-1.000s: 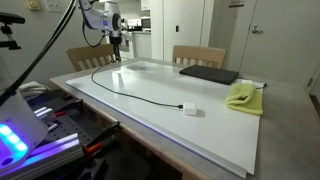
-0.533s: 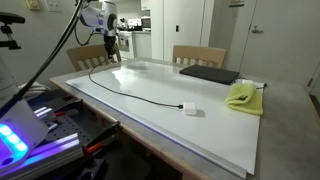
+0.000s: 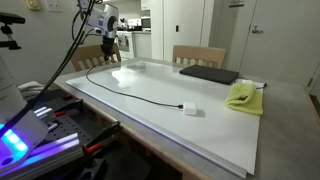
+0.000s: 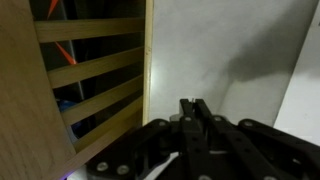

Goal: Straighten the cable

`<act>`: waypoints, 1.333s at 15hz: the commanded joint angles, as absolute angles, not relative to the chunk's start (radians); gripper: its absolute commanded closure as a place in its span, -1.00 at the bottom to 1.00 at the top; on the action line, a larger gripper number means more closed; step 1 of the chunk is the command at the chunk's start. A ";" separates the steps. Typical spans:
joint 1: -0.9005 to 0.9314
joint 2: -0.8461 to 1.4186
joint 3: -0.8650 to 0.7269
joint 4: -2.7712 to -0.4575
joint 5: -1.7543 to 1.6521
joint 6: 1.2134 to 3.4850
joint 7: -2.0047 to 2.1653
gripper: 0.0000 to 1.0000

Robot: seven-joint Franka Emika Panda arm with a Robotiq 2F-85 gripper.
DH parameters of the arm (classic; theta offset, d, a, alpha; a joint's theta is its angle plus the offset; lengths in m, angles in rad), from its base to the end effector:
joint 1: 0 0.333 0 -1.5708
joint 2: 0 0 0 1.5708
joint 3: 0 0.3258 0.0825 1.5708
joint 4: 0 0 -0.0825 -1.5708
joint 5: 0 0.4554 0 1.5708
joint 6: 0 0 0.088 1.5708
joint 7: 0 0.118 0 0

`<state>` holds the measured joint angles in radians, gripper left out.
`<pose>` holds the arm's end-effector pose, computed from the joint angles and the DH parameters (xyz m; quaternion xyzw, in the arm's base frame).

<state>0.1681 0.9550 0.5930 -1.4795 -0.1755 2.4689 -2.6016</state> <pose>0.6250 0.4882 0.1401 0.0483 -0.9803 -0.1900 0.0255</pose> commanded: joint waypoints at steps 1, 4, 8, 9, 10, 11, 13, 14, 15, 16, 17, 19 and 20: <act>0.163 0.956 0.601 -1.482 -0.177 2.480 -2.600 0.95; 0.108 0.996 0.704 -1.474 -0.287 2.472 -2.598 0.95; 0.079 1.051 0.791 -1.460 -0.376 2.450 -2.628 0.95; 0.093 1.049 0.773 -1.456 -0.346 2.452 -2.656 0.95; 0.057 1.080 0.831 -1.457 -0.435 2.439 -2.603 0.31; 0.057 1.079 0.828 -1.457 -0.444 2.442 -2.601 0.29; 0.058 1.067 0.815 -1.454 -0.432 2.454 -2.615 0.03; 0.049 1.063 0.820 -1.454 -0.441 2.456 -2.603 -0.13; 0.051 1.045 0.801 -1.457 -0.427 2.471 -2.600 -0.25; 0.047 1.028 0.794 -1.461 -0.418 2.487 -2.586 -0.38; 0.087 0.977 0.719 -1.463 -0.325 2.519 -2.611 -0.53; 0.055 0.941 0.714 -1.495 -0.380 2.561 -2.497 -0.81; 0.063 0.903 0.677 -1.508 -0.386 2.581 -2.449 -0.96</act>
<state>0.0673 1.0034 0.7391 -1.4461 -0.3612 2.5248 -2.5670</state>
